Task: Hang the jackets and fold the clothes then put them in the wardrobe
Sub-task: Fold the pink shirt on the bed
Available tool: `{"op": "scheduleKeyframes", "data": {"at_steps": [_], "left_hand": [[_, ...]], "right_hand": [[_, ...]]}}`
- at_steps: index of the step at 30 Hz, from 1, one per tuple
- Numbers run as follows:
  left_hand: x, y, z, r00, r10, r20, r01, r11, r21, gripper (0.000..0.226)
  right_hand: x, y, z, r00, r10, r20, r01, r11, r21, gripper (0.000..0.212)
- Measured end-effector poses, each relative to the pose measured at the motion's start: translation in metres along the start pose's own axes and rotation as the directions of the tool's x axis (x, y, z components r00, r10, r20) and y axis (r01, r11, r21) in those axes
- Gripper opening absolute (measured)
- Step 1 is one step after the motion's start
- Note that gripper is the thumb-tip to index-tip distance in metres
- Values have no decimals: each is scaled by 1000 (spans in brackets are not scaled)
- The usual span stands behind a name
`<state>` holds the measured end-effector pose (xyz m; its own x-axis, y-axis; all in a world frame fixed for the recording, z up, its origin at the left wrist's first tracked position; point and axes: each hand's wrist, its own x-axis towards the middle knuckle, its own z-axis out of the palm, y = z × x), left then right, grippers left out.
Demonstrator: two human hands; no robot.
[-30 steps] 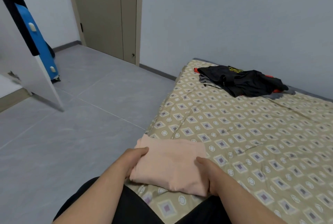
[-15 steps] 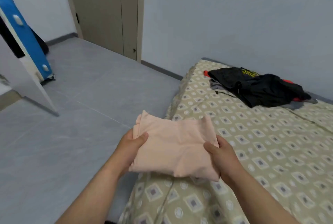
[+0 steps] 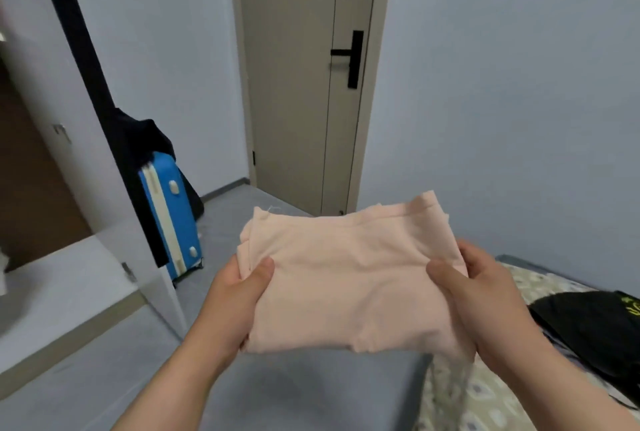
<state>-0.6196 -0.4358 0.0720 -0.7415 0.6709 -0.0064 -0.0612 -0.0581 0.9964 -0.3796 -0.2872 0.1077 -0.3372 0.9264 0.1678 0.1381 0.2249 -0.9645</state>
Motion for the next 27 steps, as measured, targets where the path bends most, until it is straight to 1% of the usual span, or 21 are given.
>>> {"op": "scheduleKeyframes", "data": {"at_steps": [2,4,7,9,13,16,19,23,27], "left_hand": [[22,41,-26,995,84,-58,-80,995,65,9],[38,82,-55,978,173,-113,-160,981,113,12],[50,137,-97,944,262,-199,-235,961,146,13],[57,179,-140,922,305,-238,-270,948,170,14],[64,258,-237,896,322,-305,-288,945,153,9],[68,308,-294,884,324,-338,-288,946,151,25],[68,357,-343,857,347,-382,-311,938,155,14],[63,418,-385,824,370,-430,-331,929,166,14],[55,464,-411,796,368,-481,-341,929,145,15]], "right_hand": [[23,-44,27,995,-95,36,96,995,-10,33],[37,-90,57,983,-165,77,166,986,1,30],[47,-144,100,977,-191,99,187,981,48,18],[45,-186,137,976,-175,132,166,983,83,16],[31,-280,217,965,-173,199,161,984,77,9],[27,-344,268,958,-166,234,150,985,83,6],[23,-401,315,946,-178,272,151,982,117,7],[22,-467,350,921,-227,317,183,970,161,6],[28,-528,368,881,-310,358,264,949,171,9]]}}
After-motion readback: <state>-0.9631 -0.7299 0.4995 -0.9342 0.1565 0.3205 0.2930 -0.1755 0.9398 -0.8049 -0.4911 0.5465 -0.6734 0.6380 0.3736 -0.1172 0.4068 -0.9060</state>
